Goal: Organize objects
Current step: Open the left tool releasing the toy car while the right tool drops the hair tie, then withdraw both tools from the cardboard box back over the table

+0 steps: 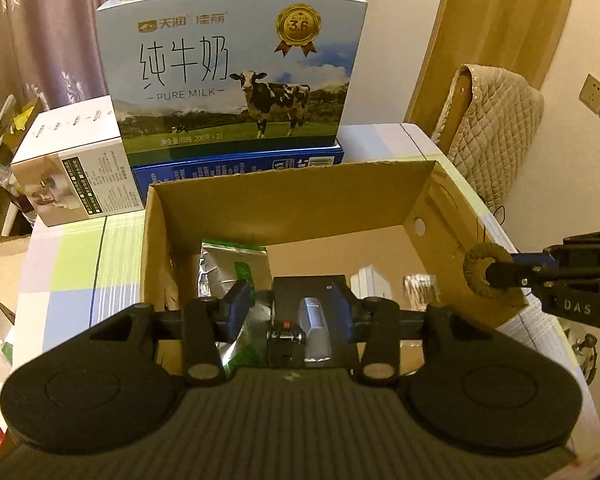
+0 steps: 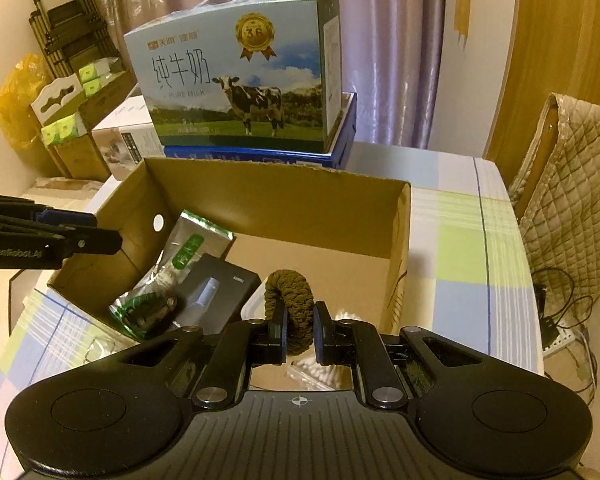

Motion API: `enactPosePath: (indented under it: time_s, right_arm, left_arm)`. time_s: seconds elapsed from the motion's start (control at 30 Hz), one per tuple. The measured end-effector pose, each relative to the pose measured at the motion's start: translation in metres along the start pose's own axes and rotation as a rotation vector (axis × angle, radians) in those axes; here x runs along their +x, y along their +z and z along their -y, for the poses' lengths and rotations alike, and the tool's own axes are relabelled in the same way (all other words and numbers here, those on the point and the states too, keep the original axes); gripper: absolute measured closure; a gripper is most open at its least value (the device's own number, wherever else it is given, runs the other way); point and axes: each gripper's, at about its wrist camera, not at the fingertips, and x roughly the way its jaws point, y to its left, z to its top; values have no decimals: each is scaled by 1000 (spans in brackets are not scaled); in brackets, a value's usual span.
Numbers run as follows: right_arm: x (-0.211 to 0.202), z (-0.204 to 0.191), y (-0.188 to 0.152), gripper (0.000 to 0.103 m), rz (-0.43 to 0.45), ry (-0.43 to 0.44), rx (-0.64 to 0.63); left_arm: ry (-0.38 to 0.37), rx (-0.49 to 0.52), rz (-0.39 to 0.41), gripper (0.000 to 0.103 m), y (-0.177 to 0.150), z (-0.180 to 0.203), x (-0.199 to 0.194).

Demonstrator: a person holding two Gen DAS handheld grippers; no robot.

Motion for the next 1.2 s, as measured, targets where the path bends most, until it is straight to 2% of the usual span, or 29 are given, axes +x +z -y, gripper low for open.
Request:
enactPosePath:
  time_s: [0.33, 0.4, 0.53, 0.57, 0.87, 1.0, 1.2]
  right_arm:
    - [0, 2, 8, 93, 25, 26, 20]
    - [0, 2, 7, 89, 40, 36, 13]
    - [-3, 7, 4, 66, 56, 35, 43]
    - [-3, 8, 3, 63, 58, 33, 49]
    - [-27, 10, -12, 62, 66, 36, 72]
    - [-45, 7, -29, 62, 67, 37, 83]
    - [-73, -2, -64, 62, 52, 46, 90]
  left_arm:
    - [0, -3, 8, 56, -8, -7, -10]
    - [2, 0, 10, 55, -9, -6, -12]
    - [0, -1, 14, 53, -12, -6, -16]
    - [-1, 1, 15, 53, -13, -6, -17]
    - [3, 6, 14, 48, -29, -2, -30]
    - [0, 1, 21, 46, -42, 3, -44]
    - [-2, -16, 30, 36, -67, 13, -70]
